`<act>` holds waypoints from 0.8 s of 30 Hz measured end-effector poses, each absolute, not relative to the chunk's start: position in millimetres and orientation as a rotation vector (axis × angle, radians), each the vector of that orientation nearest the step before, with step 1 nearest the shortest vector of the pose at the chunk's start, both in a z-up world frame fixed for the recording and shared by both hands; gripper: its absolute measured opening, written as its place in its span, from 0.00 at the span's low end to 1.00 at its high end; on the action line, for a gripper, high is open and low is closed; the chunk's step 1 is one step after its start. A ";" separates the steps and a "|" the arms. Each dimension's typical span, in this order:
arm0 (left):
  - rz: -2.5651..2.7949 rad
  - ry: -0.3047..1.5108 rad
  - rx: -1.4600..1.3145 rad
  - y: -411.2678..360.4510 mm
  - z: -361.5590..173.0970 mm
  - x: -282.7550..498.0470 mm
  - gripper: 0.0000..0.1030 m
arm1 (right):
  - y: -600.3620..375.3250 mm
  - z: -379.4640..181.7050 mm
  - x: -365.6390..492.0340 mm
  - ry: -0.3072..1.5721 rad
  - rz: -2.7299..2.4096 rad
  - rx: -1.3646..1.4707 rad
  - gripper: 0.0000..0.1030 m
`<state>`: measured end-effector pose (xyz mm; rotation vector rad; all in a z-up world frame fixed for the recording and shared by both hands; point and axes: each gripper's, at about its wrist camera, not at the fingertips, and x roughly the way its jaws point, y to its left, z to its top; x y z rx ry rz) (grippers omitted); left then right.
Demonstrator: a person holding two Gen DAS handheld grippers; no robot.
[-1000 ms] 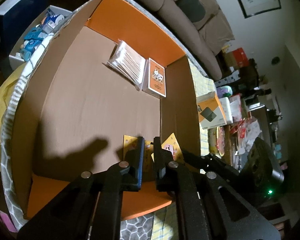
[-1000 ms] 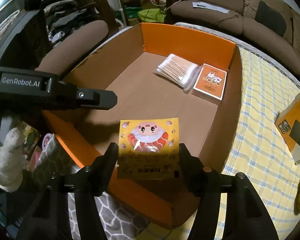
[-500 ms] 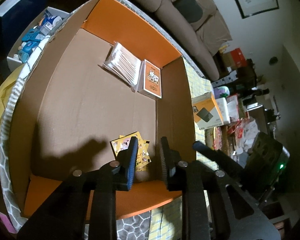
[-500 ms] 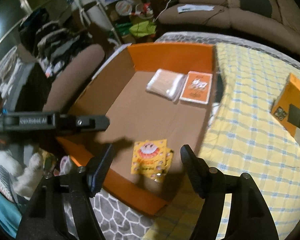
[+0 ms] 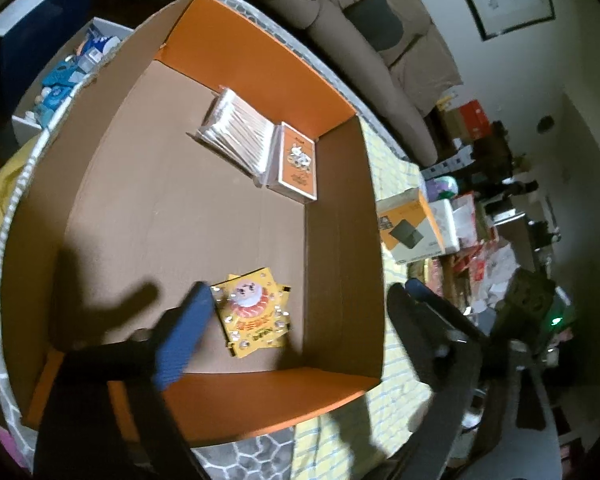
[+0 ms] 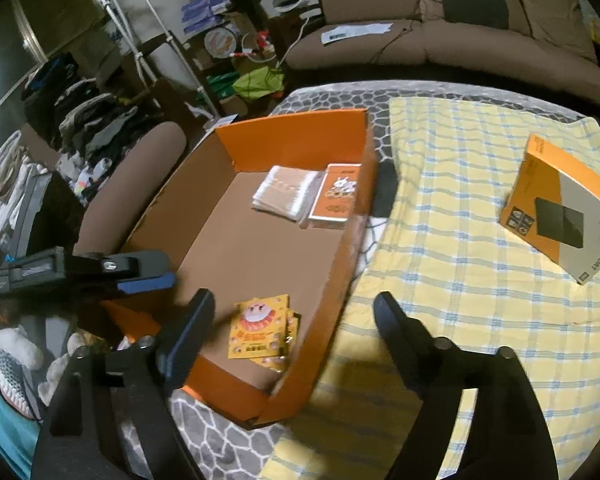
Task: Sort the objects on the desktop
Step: 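Lower both sushi packets into the cardboard box and open both grippers, then move both grippers to the My Passport box on the cloth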
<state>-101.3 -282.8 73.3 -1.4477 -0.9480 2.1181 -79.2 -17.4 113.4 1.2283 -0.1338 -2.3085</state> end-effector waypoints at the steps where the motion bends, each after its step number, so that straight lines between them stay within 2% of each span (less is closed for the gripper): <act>1: 2.118 -0.951 -1.441 -282.1 74.2 -101.2 0.95 | -14.6 113.1 -79.2 -0.127 -2.320 1.217 0.87; 2: 2.124 -0.943 -1.437 -281.2 75.1 -101.0 0.97 | -11.7 112.0 -79.1 -0.112 -2.331 1.213 0.89; 4: 2.154 -0.902 -1.432 -277.9 78.1 -100.0 0.98 | -7.9 110.7 -79.8 -0.094 -2.348 1.219 1.00; 16: 2.247 -0.711 -1.405 -247.0 92.2 -95.1 1.00 | 32.7 110.8 -79.9 -0.083 -2.462 1.225 1.00; 24: 2.256 -0.614 -1.366 -205.7 120.5 -101.5 1.00 | 69.6 116.5 -78.6 -0.119 -2.522 1.211 1.00</act>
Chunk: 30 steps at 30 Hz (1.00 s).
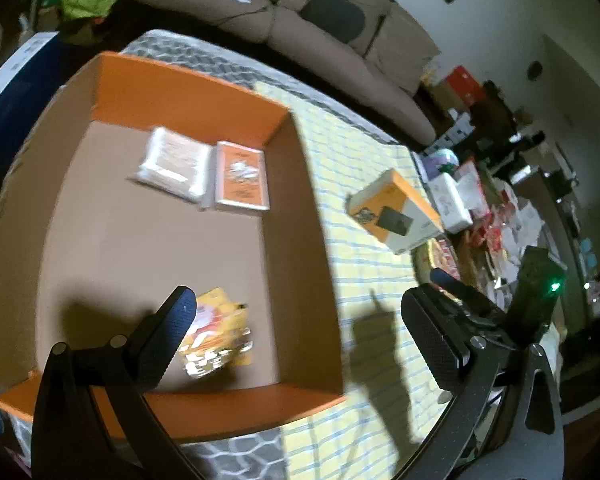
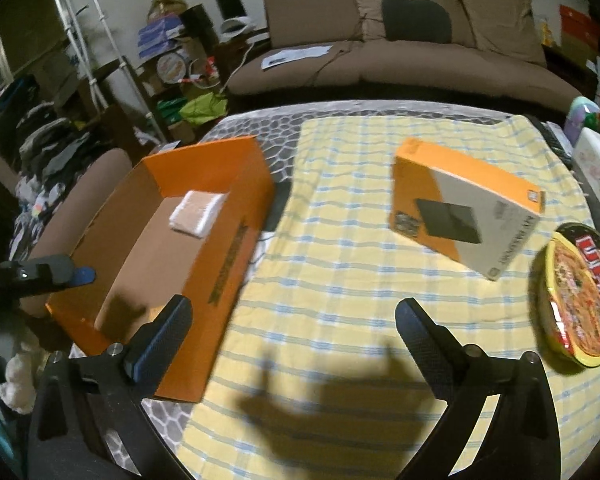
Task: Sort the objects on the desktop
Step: 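Move both grippers to the My Passport box on the cloth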
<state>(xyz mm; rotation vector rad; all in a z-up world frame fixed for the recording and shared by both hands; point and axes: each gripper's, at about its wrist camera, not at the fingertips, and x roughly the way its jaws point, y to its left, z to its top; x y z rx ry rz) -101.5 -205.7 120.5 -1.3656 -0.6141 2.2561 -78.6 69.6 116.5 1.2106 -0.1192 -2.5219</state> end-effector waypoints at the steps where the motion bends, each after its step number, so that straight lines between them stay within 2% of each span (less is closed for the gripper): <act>1: 2.249 -0.602 -1.365 -197.0 123.1 -104.4 1.00 | 74.4 117.3 -78.4 -0.123 -2.532 1.207 1.00; 7: 2.210 -0.460 -1.362 -125.9 141.9 -126.5 1.00 | 122.3 117.2 -87.7 -0.199 -2.610 1.186 1.00; 12: 2.198 -0.280 -1.357 -65.1 150.0 -150.0 1.00 | 155.4 112.4 -99.5 -0.142 -2.690 1.153 0.99; 17: 2.134 -0.317 -1.388 -27.6 141.2 -189.1 0.99 | 183.3 101.8 -114.4 -0.205 -2.715 1.144 0.98; 19: 2.120 -0.325 -1.398 -13.8 135.7 -203.9 0.99 | 193.6 97.6 -121.6 -0.260 -2.701 1.138 0.88; 26: 2.121 -0.306 -1.423 19.6 113.4 -239.6 0.98 | 216.5 90.7 -140.7 -0.389 -2.689 1.101 0.81; 30: 2.086 -0.354 -1.444 29.6 98.3 -250.7 0.97 | 216.8 81.7 -145.2 -0.419 -2.659 1.103 0.69</act>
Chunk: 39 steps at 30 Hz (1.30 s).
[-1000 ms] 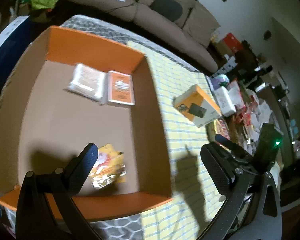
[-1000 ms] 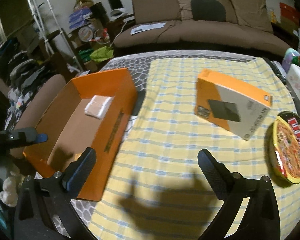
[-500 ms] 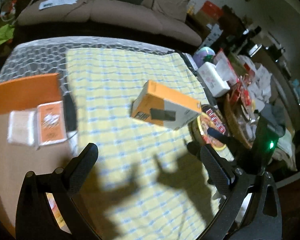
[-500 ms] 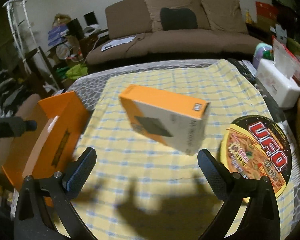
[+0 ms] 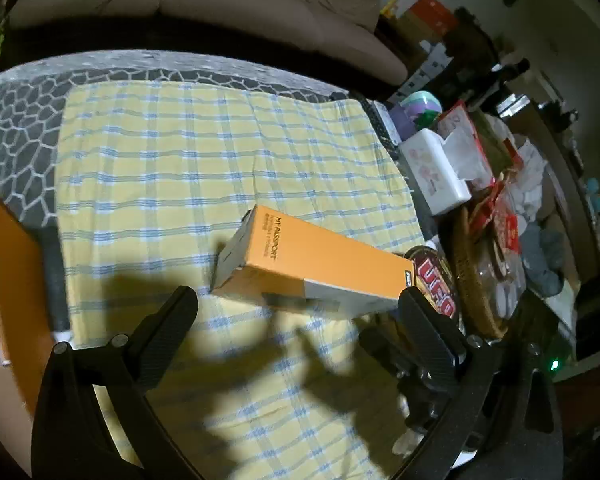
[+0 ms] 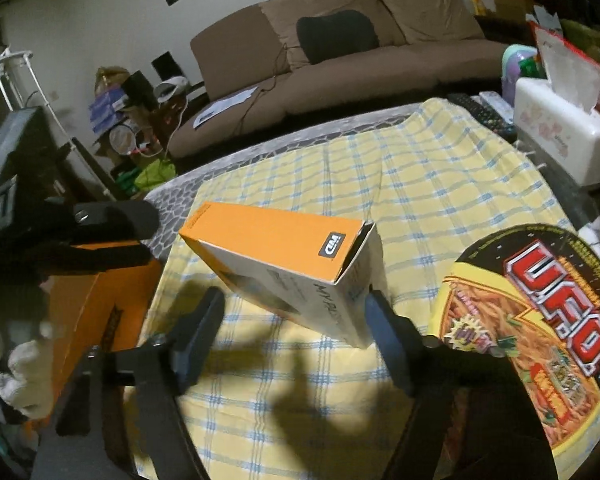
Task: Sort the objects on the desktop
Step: 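Move both grippers to the My Passport box on the cloth, then grasp the My Passport box with the right gripper and lift it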
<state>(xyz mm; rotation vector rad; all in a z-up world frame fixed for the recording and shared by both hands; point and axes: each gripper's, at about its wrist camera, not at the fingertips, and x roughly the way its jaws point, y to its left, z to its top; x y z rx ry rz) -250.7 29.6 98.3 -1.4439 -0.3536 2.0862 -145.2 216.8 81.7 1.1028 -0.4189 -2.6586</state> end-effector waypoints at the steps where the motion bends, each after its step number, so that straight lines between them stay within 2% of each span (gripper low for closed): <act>1: 2.086 -0.356 -1.440 31.0 96.7 -252.6 0.97 | 216.4 80.1 -145.4 -0.420 -2.659 1.104 0.68; 9: 2.052 -0.363 -1.428 44.4 85.2 -265.0 0.96 | 219.9 72.5 -148.7 -0.410 -2.682 1.109 0.66; 17: 2.079 -0.301 -1.396 51.2 84.7 -268.2 0.85 | 217.4 67.9 -153.4 -0.382 -2.710 1.105 0.67; 25: 2.092 -0.289 -1.376 55.8 85.4 -274.1 0.85 | 218.7 66.1 -161.2 -0.382 -2.719 1.103 0.69; 30: 2.108 -0.213 -1.350 62.1 93.2 -262.8 0.85 | 223.4 69.8 -161.0 -0.429 -2.722 1.096 0.69; 39: 2.110 -0.267 -1.232 38.1 142.8 -233.5 0.85 | 226.2 103.3 -148.0 -0.463 -2.704 1.007 0.67</act>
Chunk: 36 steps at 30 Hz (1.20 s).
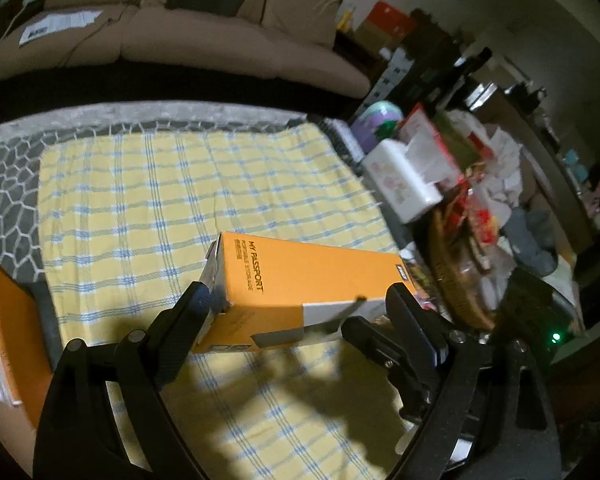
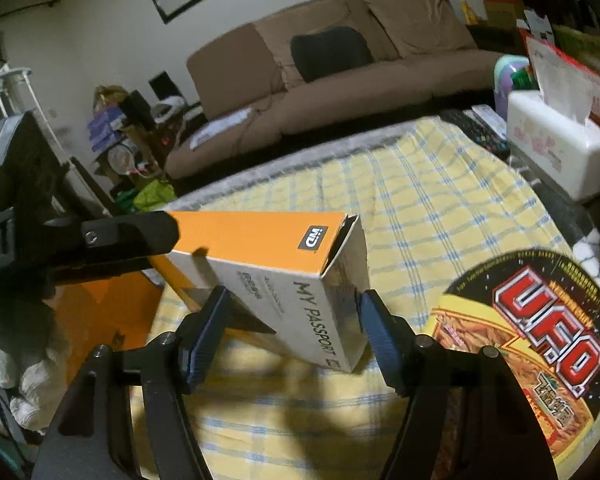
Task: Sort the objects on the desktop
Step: 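Grasp the My Passport box with the right gripper and lift it, then carry the My Passport box over the cardboard box and lower it inside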
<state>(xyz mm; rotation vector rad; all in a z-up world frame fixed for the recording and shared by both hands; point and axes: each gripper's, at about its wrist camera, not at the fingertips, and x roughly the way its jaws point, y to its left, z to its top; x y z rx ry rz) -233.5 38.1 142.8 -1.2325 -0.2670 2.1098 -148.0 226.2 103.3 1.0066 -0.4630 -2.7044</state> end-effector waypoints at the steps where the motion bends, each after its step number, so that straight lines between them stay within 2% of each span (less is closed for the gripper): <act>1: 2.115 -0.275 -1.213 31.0 151.9 -228.0 0.85 | 224.0 110.6 -145.0 -0.465 -2.701 0.983 0.67; 10: 2.190 -0.374 -1.093 -57.7 214.3 -183.6 0.85 | 166.5 169.8 -124.6 -0.430 -2.610 0.858 0.68; 18: 2.286 -0.507 -1.041 -171.8 236.1 -146.5 0.85 | 73.5 198.4 -118.2 -0.344 -2.467 0.817 0.67; 24: 2.328 -0.646 -1.073 -248.2 209.1 -135.1 0.85 | 0.7 185.6 -120.5 -0.283 -2.355 0.881 0.67; 28: 2.315 -0.747 -1.139 -282.7 169.4 -135.6 0.85 | -34.5 164.9 -129.8 -0.271 -2.293 0.957 0.67; 33: 2.269 -0.833 -1.279 -299.5 119.4 -147.8 0.85 | -52.1 132.1 -138.5 -0.285 -2.230 1.058 0.67; 36: 2.275 -0.799 -1.353 -297.9 105.1 -154.1 0.85 | -60.9 116.4 -142.0 -0.245 -2.222 1.114 0.67</act>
